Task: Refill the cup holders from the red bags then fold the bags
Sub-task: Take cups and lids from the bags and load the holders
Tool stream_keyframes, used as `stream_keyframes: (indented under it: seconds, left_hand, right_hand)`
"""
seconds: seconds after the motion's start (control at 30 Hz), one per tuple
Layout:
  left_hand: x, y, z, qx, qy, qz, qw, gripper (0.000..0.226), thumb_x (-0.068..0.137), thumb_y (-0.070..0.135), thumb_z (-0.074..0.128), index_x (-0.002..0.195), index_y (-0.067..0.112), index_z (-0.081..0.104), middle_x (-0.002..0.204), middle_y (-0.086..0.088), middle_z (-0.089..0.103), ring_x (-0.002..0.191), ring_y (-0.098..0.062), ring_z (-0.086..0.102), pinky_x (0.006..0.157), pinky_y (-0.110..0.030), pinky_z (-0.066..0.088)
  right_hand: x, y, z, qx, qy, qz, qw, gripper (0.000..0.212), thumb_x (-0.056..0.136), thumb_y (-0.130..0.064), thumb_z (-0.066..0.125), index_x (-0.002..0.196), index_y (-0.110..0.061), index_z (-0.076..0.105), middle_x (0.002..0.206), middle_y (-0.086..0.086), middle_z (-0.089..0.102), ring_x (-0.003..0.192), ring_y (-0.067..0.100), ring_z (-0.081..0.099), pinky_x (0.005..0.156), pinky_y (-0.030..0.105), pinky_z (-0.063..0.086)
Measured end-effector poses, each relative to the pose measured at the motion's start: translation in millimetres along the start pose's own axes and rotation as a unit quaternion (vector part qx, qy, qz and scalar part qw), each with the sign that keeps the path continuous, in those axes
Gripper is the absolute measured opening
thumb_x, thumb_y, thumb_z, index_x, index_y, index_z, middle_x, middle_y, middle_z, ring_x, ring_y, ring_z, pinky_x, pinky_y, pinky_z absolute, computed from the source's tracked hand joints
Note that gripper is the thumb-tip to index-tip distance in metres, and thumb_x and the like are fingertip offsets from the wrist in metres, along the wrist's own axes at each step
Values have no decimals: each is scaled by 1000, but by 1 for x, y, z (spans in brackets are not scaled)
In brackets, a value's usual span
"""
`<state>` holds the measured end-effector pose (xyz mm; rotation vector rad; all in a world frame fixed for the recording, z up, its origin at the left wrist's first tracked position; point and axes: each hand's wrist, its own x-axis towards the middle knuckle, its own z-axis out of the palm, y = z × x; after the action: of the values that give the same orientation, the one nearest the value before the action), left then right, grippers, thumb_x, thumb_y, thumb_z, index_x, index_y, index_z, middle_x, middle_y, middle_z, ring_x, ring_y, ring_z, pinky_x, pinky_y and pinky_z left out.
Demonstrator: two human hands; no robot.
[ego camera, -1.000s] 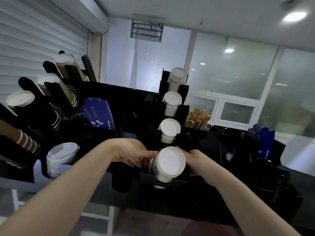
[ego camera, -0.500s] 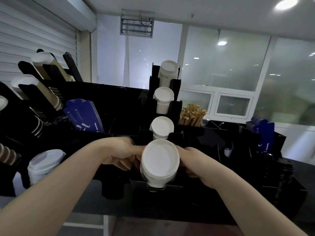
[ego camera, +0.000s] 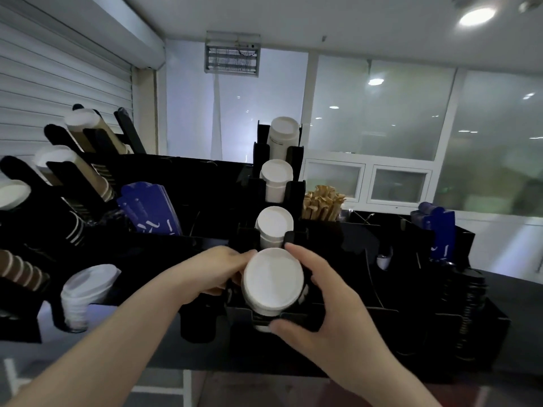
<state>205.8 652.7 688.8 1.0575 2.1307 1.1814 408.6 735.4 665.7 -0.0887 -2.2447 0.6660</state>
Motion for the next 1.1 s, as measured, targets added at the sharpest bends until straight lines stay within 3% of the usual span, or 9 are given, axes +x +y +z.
stream_keyframes:
  seconds: [0.07, 0.17, 0.23, 0.37, 0.47, 0.6, 0.8, 0.9, 1.1]
  left_hand:
    - [-8, 5, 2, -6, 33, 14, 999, 35, 92, 47, 52, 90, 18, 71, 84, 1, 71, 82, -17, 65, 86, -39, 49]
    - [-18, 12, 1, -73, 63, 33, 995, 39, 97, 39, 45, 76, 16, 69, 65, 7, 70, 59, -5, 65, 66, -28, 47]
    - [-21, 14, -3, -111, 110, 71, 985, 40, 100, 31, 41, 82, 11, 70, 70, 4, 73, 66, -5, 69, 58, -20, 48]
    - [-24, 10, -9, -62, 219, 147, 963, 20, 96, 18, 46, 89, 20, 64, 77, 6, 74, 82, -9, 70, 77, -27, 51]
    - [-26, 6, -4, 11, 289, 180, 940, 17, 92, 16, 52, 88, 32, 58, 76, 8, 68, 75, -3, 64, 67, -21, 47]
    - [-29, 4, -6, 57, 319, 201, 924, 15, 89, 21, 57, 97, 34, 54, 76, 8, 60, 69, 5, 56, 52, -12, 36]
    - [-36, 0, -14, 55, 280, 212, 935, 23, 88, 18, 58, 93, 40, 55, 92, 19, 63, 87, 12, 55, 70, -11, 39]
    - [-38, -6, -17, 55, 270, 220, 936, 20, 88, 21, 58, 93, 40, 56, 92, 20, 63, 88, 16, 53, 72, -11, 39]
    - [-40, -12, -16, 47, 253, 224, 940, 20, 88, 20, 58, 93, 40, 57, 95, 20, 64, 93, 13, 55, 79, -14, 42]
  right_hand:
    - [2, -11, 2, 1, 55, -29, 998, 69, 70, -36, 80, 130, -43, 45, 129, -27, 52, 125, -2, 46, 98, 14, 40]
    - [5, -22, -12, 72, 144, -78, 984, 59, 68, -31, 74, 122, -28, 51, 121, -17, 58, 116, 12, 55, 88, 21, 49]
    - [10, -27, -25, 129, 206, -107, 964, 57, 66, -28, 70, 119, -30, 50, 119, -14, 58, 113, 16, 56, 85, 22, 50]
    - [31, -33, -39, 179, 280, -117, 936, 56, 68, -26, 70, 119, -30, 47, 117, -15, 56, 111, 14, 56, 85, 24, 51]
    - [55, -30, -39, 153, 275, -96, 944, 58, 69, -25, 73, 121, -21, 48, 113, -22, 56, 110, 8, 56, 84, 23, 52]
    - [91, -20, -34, 132, 231, -56, 962, 53, 71, -30, 73, 117, -31, 48, 108, -25, 58, 104, 0, 57, 77, 14, 50]
    - [125, 5, -18, 48, 126, 0, 991, 47, 75, -38, 72, 115, -42, 46, 101, -29, 58, 96, -10, 56, 75, 14, 48]
    - [125, 19, -10, -14, 71, 16, 997, 52, 77, -35, 73, 121, -37, 45, 104, -24, 58, 96, -3, 57, 78, 14, 46]
    - [121, 31, -11, -32, 98, 57, 993, 60, 74, -36, 75, 125, -33, 44, 98, -27, 54, 91, -12, 52, 65, 7, 40]
